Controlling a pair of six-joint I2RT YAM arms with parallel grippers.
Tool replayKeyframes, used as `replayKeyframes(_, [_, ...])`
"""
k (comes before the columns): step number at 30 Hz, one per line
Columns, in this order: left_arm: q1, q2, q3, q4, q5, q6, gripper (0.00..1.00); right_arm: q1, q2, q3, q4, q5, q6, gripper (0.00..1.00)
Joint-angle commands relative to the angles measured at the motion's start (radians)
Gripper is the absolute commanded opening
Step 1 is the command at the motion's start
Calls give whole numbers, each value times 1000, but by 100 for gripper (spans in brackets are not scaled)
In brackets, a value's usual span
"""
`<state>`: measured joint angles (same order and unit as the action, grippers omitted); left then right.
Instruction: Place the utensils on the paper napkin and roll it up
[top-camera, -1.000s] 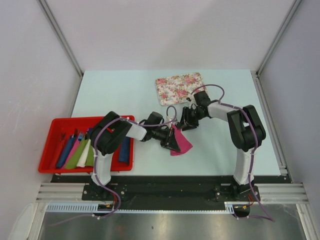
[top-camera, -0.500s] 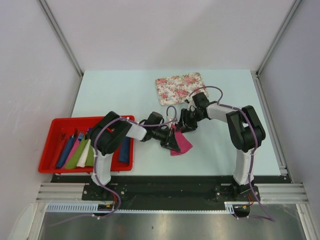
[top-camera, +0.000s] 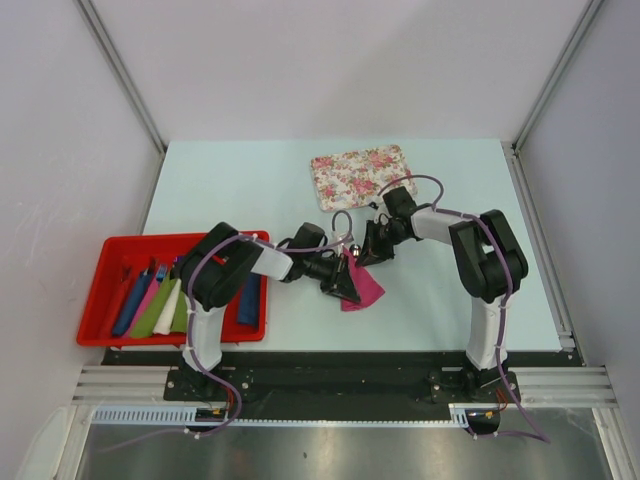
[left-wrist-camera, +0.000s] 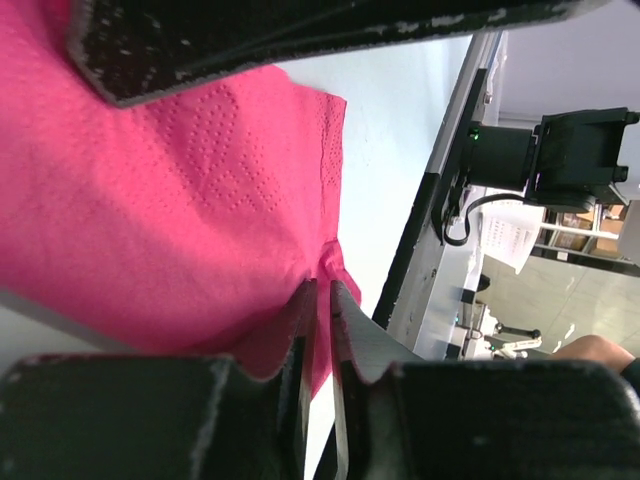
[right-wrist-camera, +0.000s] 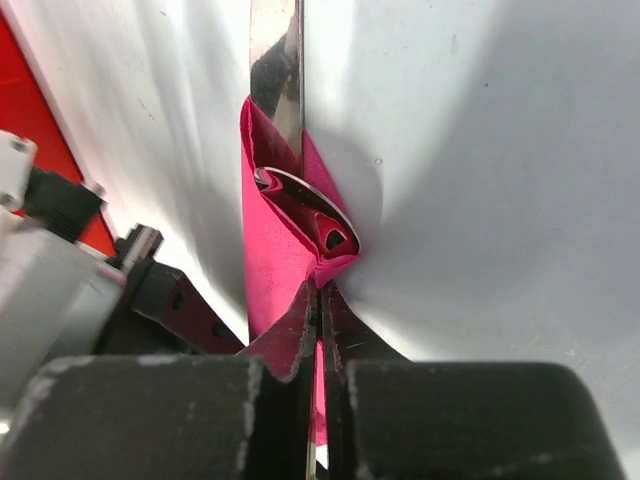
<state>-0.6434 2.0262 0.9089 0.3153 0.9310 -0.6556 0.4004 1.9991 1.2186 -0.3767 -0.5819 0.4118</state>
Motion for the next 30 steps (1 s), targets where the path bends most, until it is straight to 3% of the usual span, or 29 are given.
replayKeyframes(1, [50,-58,21,-28,-98,39,22,2,47,-25,-16,22,-25,0])
replayKeyframes(6, [106,-204,85,-108,-159,126,42,-15,10,12,59,-79,-8,0])
replayKeyframes(16, [241,-486,163,-286,-365,323,87,-17,-79,22,119,-128,-18,0])
replayKeyframes(19, [272,-534,165,-285,-399,346,90,-15,-95,30,127,-134,-14,0])
replayKeyframes(21, [289,-552,160,-275,-417,363,100,-17,-103,35,125,-134,-19,0])
replayKeyframes(30, [317,-600,153,-211,-443,409,100,-17,-112,58,107,-133,-34,0])
